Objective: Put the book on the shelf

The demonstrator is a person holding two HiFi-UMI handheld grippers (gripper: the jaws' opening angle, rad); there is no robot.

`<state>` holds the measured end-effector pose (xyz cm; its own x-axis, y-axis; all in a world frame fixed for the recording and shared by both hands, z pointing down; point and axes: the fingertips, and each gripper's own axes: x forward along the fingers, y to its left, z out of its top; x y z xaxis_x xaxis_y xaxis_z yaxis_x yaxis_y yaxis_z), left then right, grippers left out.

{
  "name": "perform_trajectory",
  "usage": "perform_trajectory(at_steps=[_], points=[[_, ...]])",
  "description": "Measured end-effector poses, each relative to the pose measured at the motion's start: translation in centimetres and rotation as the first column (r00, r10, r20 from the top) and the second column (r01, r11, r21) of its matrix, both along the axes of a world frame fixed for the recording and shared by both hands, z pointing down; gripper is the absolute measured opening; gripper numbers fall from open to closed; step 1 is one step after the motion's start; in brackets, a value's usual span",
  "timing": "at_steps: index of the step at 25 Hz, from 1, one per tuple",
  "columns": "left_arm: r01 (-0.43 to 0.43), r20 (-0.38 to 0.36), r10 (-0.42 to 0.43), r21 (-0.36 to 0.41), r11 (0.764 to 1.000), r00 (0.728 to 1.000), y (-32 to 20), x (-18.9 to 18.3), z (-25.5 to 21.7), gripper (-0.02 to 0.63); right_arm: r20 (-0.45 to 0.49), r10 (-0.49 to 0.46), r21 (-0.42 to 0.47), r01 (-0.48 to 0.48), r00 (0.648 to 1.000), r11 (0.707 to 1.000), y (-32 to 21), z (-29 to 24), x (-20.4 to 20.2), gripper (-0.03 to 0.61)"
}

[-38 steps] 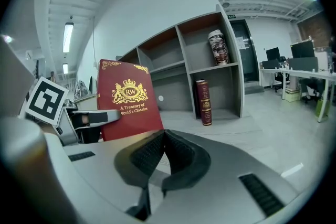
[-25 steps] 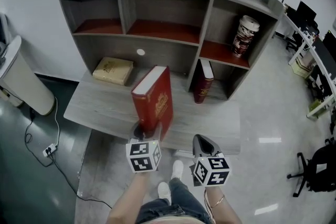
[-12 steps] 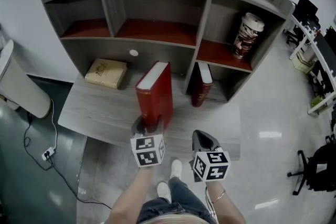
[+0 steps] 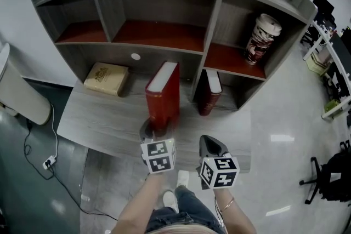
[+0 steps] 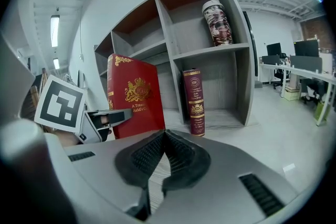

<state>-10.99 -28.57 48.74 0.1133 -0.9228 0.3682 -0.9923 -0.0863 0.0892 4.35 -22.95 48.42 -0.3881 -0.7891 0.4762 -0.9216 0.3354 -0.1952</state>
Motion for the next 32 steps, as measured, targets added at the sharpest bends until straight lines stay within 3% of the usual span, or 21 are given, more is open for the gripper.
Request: perform_trajectory(at_steps=[18, 32], points=[[-0.036, 0.055, 0.035, 0.026, 0.999, 0.998, -4.5, 2.9, 0.6, 0.239, -0.017, 0.013, -0.037, -0.014, 1.000, 0.999, -3.4, 1.5, 1.8, 0.009], [-0.064, 0.045, 0.064, 0.002, 0.998, 0.997, -6.1, 5.1, 2.5, 0.239, -0.039, 0.017, -0.067, -0.019, 0.999, 0.998, -4.5, 2.9, 2.8, 0.009]])
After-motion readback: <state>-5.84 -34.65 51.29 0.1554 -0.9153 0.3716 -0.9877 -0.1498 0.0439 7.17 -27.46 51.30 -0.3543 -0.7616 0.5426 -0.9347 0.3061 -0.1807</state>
